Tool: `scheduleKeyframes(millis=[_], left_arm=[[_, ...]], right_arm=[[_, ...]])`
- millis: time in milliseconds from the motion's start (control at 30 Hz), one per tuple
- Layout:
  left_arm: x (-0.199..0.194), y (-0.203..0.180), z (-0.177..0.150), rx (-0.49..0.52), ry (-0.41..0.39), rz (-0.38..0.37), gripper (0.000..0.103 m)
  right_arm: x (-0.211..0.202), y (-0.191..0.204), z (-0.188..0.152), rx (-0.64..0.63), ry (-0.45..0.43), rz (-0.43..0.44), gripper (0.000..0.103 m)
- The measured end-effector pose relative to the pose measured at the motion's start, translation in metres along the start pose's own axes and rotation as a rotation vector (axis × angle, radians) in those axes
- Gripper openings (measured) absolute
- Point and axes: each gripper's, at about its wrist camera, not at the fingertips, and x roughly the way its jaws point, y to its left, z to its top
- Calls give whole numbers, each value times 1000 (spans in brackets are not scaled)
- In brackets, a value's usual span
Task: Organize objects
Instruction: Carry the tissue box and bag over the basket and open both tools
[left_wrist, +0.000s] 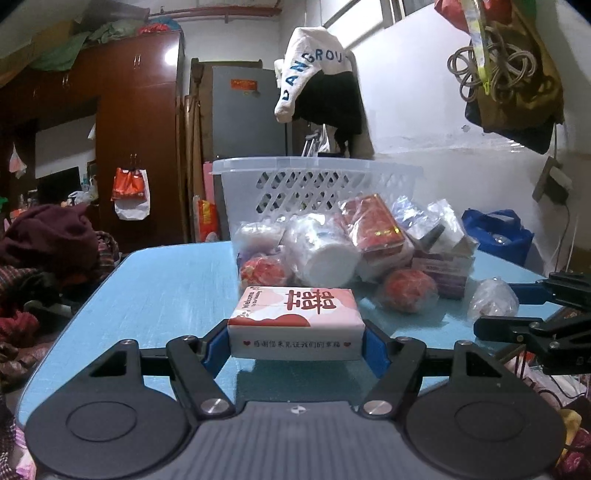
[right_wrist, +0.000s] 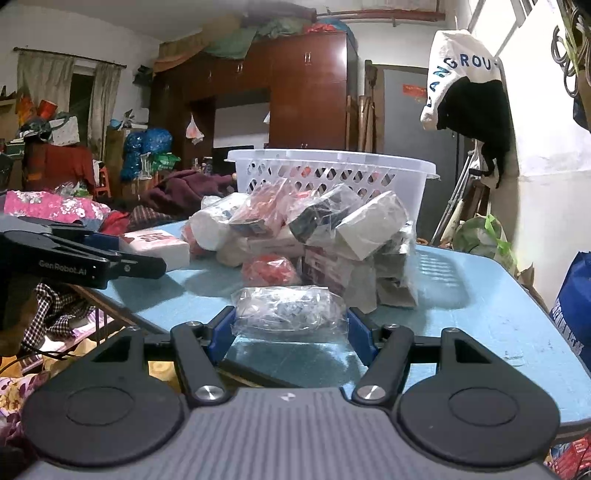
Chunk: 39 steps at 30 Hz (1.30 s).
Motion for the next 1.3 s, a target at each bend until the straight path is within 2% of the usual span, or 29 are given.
scheduleKeyframes(millis=[300,500,600,767,900,1000,1100,1200,1300], left_arm=[[-8,14,5,-48,-61,5,75],[-18,22,16,-82,-110,7,75],[-19,27,25,-103,-130,-4,75],[-11,33,60,-126,-177,-32,75],[13,36,112,-132,-197,-56,75],[46,36,154,-127,-172,-45,74],[93,38,187,-135,-94,-29,74],[125,42,196,-155,-21,-16,74],[143,41,193,-148,21,5,74]], right_arm=[[-11,-13,6,22,-36,-26,67],[-28,-29,19,56,-93,-46,67],[-32,-33,31,61,-120,-54,67],[-20,-39,77,36,-181,-47,67],[13,-42,123,-19,-224,-70,67],[58,-53,158,-25,-173,-51,67],[111,-66,180,-20,-98,-121,66],[149,-79,182,30,0,-109,66],[166,-82,177,40,35,-118,66]])
